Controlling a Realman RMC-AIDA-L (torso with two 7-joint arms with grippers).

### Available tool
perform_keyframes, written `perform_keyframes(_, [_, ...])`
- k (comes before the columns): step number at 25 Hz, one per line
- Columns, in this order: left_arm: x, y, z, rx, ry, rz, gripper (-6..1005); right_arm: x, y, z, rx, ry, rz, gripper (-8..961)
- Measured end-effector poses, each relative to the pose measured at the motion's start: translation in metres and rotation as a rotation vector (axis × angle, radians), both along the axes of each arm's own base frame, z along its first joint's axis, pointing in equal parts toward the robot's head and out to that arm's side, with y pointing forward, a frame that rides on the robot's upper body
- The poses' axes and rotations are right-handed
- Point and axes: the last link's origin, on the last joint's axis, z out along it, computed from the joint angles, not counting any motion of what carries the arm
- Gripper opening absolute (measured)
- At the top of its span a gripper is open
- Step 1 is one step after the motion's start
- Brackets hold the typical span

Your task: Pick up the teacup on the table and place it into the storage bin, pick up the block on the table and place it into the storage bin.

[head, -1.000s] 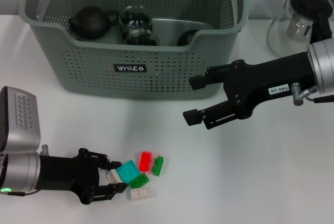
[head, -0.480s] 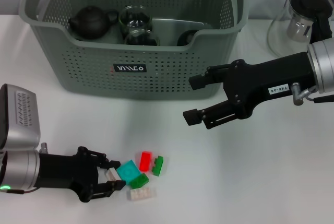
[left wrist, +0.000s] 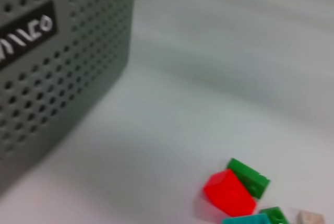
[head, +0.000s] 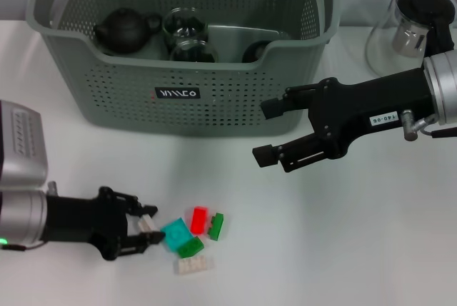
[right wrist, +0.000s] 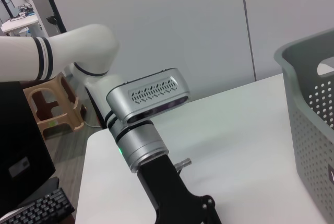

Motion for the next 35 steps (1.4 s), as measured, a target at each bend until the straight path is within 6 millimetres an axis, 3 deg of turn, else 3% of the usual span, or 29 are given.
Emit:
perform_keyframes(5, [0.001, 0.007, 0.02, 0.052, -0.014, 0.018, 423, 0.001, 0.0, 0.002, 0.001, 0.001, -0.002, 944])
perform_keyframes(10, [0.009, 0.01, 0.056, 0.086, -0.152, 0.055, 423, 0.005, -0.001, 0.005, -0.002, 0.0, -0.008, 943])
perform_keyframes(17, [0.049, 0.022, 0.083, 0.052, -0.395, 0.117, 423, 0.014, -0.011, 0.013, -0.071, -0.012, -0.011, 943])
perform_keyframes(23, [0.086, 0.058, 0.091, 0.072, -0.443, 0.102, 424, 0.029, -0.015, 0.017, -0.098, -0.027, -0.034, 943])
perform_keyframes(28, [0.12, 0.101, 0.102, 0.155, -0.473, 0.09, 433, 0.035, -0.015, 0.016, -0.106, -0.027, -0.034, 943])
perform_keyframes(35, [0.131, 0.147, 0.102, 0.322, -0.417, 0.175, 445, 0.035, -0.01, 0.011, -0.08, -0.032, -0.051, 943])
